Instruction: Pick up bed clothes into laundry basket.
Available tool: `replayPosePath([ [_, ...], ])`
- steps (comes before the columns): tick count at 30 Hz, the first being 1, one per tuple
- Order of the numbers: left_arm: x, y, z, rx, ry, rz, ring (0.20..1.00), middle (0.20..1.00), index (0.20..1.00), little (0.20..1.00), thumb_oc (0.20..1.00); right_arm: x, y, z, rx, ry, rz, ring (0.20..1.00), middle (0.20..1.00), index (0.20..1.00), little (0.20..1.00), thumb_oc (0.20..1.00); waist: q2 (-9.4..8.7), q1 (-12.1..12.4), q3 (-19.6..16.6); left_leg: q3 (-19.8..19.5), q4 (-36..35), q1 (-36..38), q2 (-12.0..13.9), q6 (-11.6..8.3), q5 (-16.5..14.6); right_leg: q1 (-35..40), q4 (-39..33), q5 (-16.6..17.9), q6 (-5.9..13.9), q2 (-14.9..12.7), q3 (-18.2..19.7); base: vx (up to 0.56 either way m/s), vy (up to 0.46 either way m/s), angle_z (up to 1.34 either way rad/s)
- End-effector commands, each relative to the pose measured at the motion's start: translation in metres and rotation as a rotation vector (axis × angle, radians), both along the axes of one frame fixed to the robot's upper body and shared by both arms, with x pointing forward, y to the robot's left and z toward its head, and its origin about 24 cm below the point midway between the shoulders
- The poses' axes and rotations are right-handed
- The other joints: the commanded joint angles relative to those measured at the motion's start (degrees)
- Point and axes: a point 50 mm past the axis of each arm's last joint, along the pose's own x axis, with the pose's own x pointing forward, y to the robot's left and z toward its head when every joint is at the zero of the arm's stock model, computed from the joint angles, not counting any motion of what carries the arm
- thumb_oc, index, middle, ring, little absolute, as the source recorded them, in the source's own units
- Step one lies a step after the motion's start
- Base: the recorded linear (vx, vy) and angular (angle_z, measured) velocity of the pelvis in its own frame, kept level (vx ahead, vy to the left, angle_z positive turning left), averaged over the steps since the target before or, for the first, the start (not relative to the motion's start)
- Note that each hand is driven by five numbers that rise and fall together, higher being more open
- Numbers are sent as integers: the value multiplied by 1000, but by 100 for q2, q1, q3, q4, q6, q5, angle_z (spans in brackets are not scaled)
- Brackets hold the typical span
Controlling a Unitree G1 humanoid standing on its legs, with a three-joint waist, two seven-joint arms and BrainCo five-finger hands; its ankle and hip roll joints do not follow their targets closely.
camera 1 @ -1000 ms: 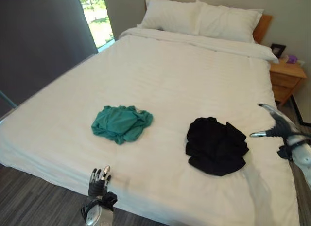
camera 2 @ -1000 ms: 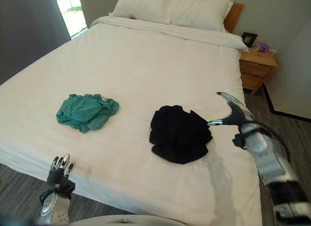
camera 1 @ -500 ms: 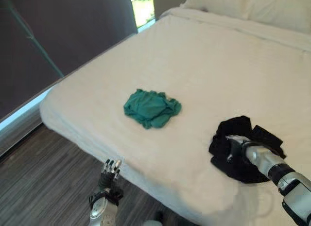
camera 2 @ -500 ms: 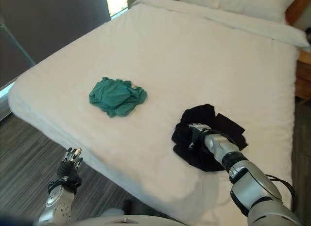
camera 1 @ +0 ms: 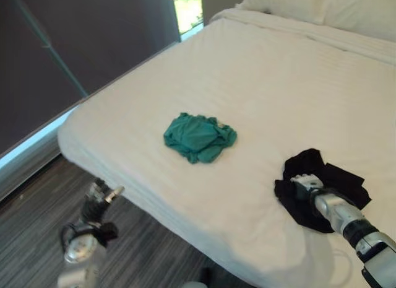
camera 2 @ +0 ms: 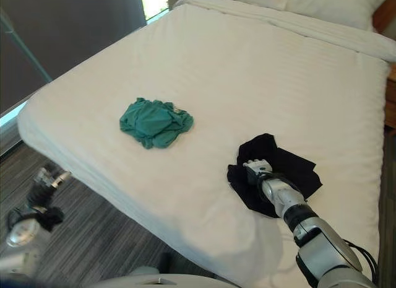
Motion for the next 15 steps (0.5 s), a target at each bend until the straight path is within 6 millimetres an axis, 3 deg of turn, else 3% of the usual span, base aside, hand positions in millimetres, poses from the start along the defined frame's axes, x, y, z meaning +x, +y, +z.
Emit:
replayPosePath([
  [1, 58, -8, 97, 413, -195, -119, 1000, 1000, 1000, 1000, 1000, -81, -26, -67, -25, 422, -131, 200, 200, 200, 200, 200, -53, -369, 101, 74, -6, -287, 0, -163, 443, 668, 99, -377, 478, -120, -5, 64, 34, -14],
  [2, 69, -11, 119, 531, -207, -146, 1000, 1000, 1000, 1000, 1000, -90, -29, -71, 3, 432, -169, 200, 200, 200, 200, 200, -60, -443, 72, 108, -6, -230, 14, -170, 378, 699, 99, -407, 496, -108, 23, 41, 19, -17],
  [3, 70, -12, 120, 534, -210, -150, 1000, 1000, 1000, 1000, 1000, -90, -30, -71, 7, 431, -173, 200, 200, 200, 200, 200, -76, -422, 80, 108, -6, -250, 6, -166, 410, 680, 99, -382, 493, -116, 23, 58, 18, -14],
  [4, 86, -16, 150, 754, -194, -147, 1000, 1000, 1000, 1000, 1000, -105, -33, -75, 59, 441, -223, 200, 200, 200, 200, 200, -105, -556, 25, 191, -6, -211, 21, -167, 363, 671, 99, -377, 527, -109, 85, 30, 18, -12],
  [6, 103, -12, 167, 868, -138, -91, 1000, 1000, 1000, 1000, 1000, -118, -38, -73, 147, 420, -290, 200, 200, 200, 200, 200, -123, -734, -14, 307, -6, -184, 29, -163, 334, 629, 99, -338, 570, -107, 173, 41, 27, -12],
  [7, 104, -9, 170, 854, -146, -67, 1000, 1000, 1000, 1000, 1000, -120, -37, -72, 156, 408, -281, 200, 200, 200, 200, 200, -144, -756, -20, 333, -6, -187, 32, -164, 332, 611, 99, -329, 576, -104, 198, 25, 27, -16],
  [8, 112, 4, 174, 884, -67, 13, 1000, 1000, 1000, 1000, 1000, -127, -39, -65, 203, 375, -288, 200, 200, 200, 200, 200, -166, -936, -45, 420, -6, -181, 47, -164, 313, 551, 99, -285, 602, -89, 292, 15, 14, -25],
  [9, 115, 0, 175, 888, -72, 5, 1000, 1000, 1000, 1000, 1000, -128, -40, -64, 207, 375, -297, 200, 200, 200, 200, 200, -182, -877, -44, 426, -6, -186, 48, -164, 312, 542, 99, -283, 602, -88, 298, 2, 9, -35],
  [10, 122, 10, 173, 932, 23, 75, 1000, 1000, 1000, 1000, 1000, -133, -44, -58, 242, 342, -320, 200, 200, 200, 200, 200, -234, -1041, -34, 510, -6, -196, 72, -163, 301, 463, 99, -239, 626, -61, 377, -11, 1, -44],
  [12, 125, 7, 174, 934, 19, 69, 1000, 1000, 1000, 1000, 1000, -134, -45, -58, 245, 342, -328, 200, 200, 200, 200, 200, -243, -986, -38, 521, -6, -204, 73, -162, 300, 448, 99, -235, 626, -59, 388, -18, -2, -41],
  [13, 124, 34, 162, 907, 204, 162, 1000, 1000, 1000, 1000, 1000, -136, -46, -51, 316, 287, -374, 200, 200, 200, 200, 200, -322, -1165, -16, 646, -6, -231, 107, -159, 302, 331, 99, -169, 650, -14, 508, -33, -6, -34],
  [15, 124, 40, 162, 892, 240, 183, 1000, 1000, 1000, 1000, 1000, -136, -45, -52, 334, 286, -382, 200, 200, 200, 200, 200, -370, -1160, 0, 699, -6, -244, 121, -158, 298, 288, 99, -146, 656, -4, 562, -28, -4, -28],
])
